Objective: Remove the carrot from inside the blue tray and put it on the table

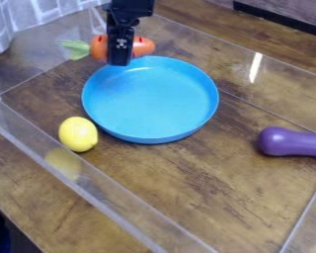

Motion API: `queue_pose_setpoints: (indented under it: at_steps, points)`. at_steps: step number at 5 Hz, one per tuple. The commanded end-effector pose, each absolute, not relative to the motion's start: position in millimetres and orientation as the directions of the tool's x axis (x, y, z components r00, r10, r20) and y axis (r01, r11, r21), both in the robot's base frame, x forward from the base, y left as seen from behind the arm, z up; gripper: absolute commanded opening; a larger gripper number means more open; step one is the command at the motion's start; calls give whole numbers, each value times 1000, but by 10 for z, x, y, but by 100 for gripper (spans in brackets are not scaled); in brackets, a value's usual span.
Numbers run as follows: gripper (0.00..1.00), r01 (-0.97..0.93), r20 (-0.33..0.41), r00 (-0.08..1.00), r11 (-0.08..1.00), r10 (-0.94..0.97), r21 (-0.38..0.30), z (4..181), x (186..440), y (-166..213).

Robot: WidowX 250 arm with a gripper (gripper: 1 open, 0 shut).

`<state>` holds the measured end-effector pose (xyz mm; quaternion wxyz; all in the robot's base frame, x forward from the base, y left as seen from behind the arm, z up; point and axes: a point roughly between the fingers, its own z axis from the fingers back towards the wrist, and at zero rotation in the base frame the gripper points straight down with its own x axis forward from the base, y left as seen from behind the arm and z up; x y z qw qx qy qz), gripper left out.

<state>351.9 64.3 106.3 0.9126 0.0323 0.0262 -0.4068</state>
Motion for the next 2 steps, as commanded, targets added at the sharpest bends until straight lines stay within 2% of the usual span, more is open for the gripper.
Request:
queue_pose_setpoints:
  at_steps: [1,2]
  points:
    - [0,782,-24,619,614,-785,108,1414,3421,425]
    - [0,818,-19,570,566,-821,101,1418,3290,214]
